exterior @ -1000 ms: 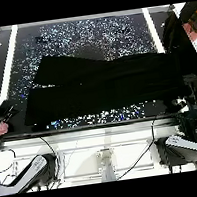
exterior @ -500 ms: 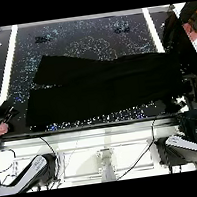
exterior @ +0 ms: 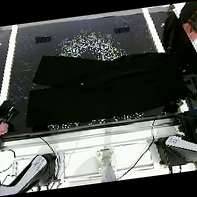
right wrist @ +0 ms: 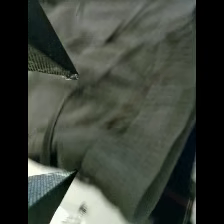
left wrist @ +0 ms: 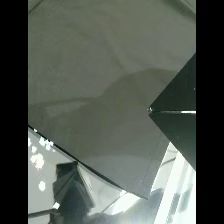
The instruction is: Fold the clothes and pants, and hang the long-sleeved shirts on hangers.
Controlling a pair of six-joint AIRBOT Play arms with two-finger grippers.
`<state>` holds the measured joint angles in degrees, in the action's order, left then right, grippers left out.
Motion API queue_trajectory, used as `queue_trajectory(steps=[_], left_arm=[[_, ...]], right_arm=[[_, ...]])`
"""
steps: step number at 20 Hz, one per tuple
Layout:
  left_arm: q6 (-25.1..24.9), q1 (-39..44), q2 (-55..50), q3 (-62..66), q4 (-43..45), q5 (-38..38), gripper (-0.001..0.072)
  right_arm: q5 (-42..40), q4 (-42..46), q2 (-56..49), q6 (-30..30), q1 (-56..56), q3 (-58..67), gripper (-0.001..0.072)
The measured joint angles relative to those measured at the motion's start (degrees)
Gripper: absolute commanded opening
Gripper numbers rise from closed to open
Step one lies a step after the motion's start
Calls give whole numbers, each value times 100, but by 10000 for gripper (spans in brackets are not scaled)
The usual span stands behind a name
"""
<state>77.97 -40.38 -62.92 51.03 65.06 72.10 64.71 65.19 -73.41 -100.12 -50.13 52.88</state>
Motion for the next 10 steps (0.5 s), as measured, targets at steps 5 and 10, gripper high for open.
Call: queue_trajectory(steps=[5, 10], left_arm=[[-9, 0, -7, 0, 2, 2, 4], [-146, -20, -22, -26, 0, 0, 3]], right_arm=[[365, 533, -70, -221, -122, 9, 625], [214, 380, -424, -179, -153, 11, 396]])
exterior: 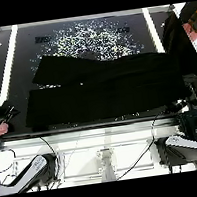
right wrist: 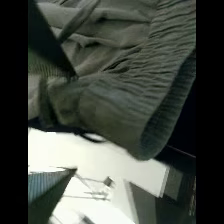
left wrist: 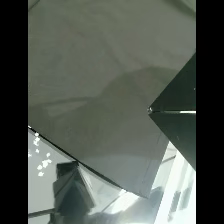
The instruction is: Fold the clothes and pants, and hang the long-sleeved shirts on hangers.
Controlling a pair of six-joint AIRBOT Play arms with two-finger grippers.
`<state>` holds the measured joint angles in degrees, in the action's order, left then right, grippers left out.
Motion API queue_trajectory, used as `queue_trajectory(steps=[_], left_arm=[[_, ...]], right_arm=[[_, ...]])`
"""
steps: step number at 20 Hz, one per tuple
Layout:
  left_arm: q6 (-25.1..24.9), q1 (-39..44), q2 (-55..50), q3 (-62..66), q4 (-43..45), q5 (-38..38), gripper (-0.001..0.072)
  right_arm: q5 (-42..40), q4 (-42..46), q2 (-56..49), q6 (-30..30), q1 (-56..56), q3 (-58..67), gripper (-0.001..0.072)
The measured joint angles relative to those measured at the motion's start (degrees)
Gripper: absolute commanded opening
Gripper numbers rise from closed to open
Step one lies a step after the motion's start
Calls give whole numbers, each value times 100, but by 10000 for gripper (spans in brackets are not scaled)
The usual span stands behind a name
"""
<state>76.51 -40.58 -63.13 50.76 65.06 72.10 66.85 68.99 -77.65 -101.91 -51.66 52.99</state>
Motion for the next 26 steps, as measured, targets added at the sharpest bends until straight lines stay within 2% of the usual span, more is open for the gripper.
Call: queue_trajectory(steps=[2, 3, 8, 9, 11, 15, 22, 26], left_arm=[[-52, -87, -2, -76, 2, -57, 3], [-94, -166, -2, -146, 0, -90, 3], [-341, -1045, 92, -739, -439, -155, 5], [-380, -1266, 103, -839, -579, -160, 24], [-450, -1672, 111, -1045, -811, -151, 499], [-549, -2011, 109, -1508, -984, -203, 505], [-629, -2124, -275, -2013, -981, -485, 497], [-629, -2135, -629, -2057, -1180, -522, 466]], right_arm=[[-114, -153, -179, 127, -4, 0, 262], [-170, -212, -256, 201, -4, 0, 6], [-302, -365, -411, 706, -4, 0, 15], [-310, -382, -420, 820, -4, 0, 15], [-310, -420, -435, 1010, -4, 0, 15], [-260, -490, -444, 1248, -4, 0, 15], [-127, -953, -446, 1427, -4, 0, 16], [-63, -1067, -446, 1451, -4, 0, 16]])
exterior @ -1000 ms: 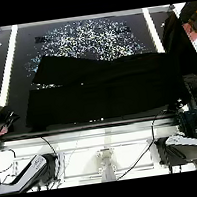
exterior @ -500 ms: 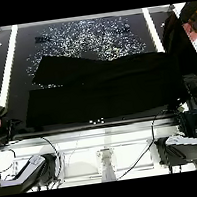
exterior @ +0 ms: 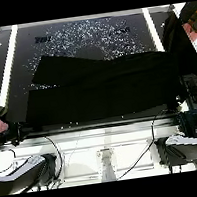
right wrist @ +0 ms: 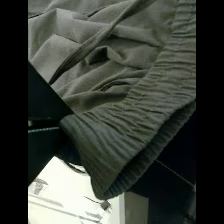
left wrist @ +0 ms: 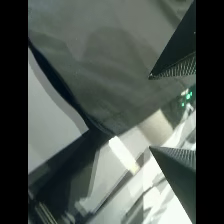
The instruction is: Fold the clothes and pants, and hang the long-sleeved shirts on hangers.
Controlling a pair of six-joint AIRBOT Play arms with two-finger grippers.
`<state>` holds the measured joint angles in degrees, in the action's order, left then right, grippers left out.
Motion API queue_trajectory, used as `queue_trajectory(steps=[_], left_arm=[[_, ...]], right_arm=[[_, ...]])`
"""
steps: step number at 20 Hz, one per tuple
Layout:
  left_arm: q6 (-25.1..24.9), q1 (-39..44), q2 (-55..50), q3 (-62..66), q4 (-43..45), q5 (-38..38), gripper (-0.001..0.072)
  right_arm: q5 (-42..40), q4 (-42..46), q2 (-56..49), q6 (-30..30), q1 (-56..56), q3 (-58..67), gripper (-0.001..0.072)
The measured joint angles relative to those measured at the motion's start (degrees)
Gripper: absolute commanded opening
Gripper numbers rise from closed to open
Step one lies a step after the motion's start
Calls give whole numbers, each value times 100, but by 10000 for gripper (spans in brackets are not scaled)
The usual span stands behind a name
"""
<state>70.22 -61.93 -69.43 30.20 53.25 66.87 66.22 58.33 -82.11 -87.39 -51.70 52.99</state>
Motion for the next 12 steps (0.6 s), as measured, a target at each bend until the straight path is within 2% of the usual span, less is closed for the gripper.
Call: queue_trajectory(steps=[2, 3, 4, 7, 10, 12], left_arm=[[0, 20, -179, -9, -173, -85, 442], [-2, 52, -264, -11, -262, -153, 323], [-11, 87, -337, -13, -302, -236, 314], [-22, 221, -463, -17, -494, -361, 226], [-116, 328, -518, -24, -702, -638, 5], [-219, 398, -522, -22, -831, -793, 3]], right_arm=[[13, -33, -2, 7, 0, 0, 16], [17, -48, 0, 11, 0, 0, 16], [17, -68, 0, 11, 0, 0, 16], [28, -116, 0, 15, 0, 0, 16], [26, -136, 0, 15, 0, 0, 16], [17, -149, -2, 15, 0, 0, 16]])
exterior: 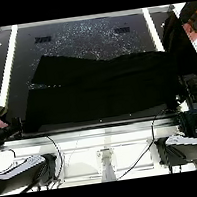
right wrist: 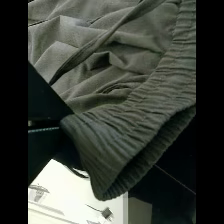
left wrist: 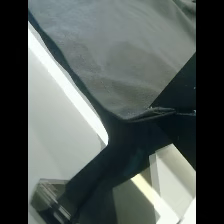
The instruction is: Fold the clothes and pants, and hang the long-sleeved shirts on hangers.
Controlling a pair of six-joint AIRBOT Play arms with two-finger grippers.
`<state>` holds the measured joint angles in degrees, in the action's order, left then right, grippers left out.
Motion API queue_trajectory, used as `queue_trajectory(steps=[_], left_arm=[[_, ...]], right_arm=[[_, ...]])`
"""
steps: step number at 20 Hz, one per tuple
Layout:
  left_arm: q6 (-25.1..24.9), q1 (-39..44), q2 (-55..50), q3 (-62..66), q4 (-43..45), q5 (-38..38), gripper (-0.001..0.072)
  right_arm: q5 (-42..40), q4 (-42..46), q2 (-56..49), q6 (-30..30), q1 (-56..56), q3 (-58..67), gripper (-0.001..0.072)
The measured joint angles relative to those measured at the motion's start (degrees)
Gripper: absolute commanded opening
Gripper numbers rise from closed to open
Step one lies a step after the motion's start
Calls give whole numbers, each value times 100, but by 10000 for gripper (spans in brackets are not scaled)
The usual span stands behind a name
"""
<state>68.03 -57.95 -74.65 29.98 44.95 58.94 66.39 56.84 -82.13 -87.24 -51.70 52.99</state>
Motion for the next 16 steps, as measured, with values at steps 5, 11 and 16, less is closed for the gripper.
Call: queue_trajectory(steps=[5, 11, 16], left_arm=[[-330, 83, 358, 96, -72, -57, 2], [-501, 107, 2232, 291, -197, 452, 2], [-315, 348, 3217, 540, -691, 323, 1]], right_arm=[[11, 35, 170, 264, -26, 68, 14], [726, 498, 1508, 507, -407, 48, 15], [603, 433, 2634, 310, -540, 44, 14]])
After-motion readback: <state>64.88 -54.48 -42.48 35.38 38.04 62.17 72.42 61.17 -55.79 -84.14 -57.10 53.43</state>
